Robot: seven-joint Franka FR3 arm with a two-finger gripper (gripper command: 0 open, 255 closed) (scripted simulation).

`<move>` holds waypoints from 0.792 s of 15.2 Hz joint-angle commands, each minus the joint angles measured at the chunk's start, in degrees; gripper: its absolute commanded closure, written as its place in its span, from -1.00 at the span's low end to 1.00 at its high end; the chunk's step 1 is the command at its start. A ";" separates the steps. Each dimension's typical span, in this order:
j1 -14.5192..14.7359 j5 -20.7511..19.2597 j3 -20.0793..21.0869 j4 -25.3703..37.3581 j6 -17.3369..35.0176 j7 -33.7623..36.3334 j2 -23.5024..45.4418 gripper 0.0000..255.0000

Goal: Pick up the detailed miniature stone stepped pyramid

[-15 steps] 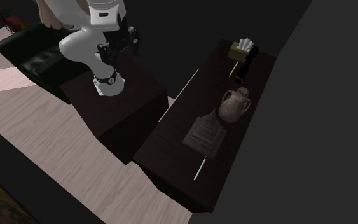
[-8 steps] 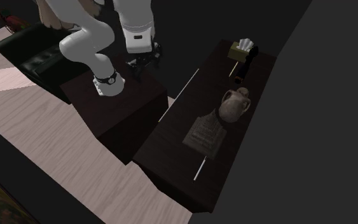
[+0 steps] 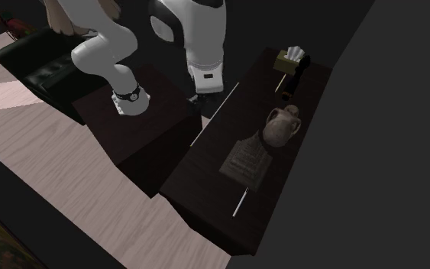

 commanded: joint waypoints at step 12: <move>3.67 -4.85 2.38 26.36 1.37 5.35 31.22 -1.00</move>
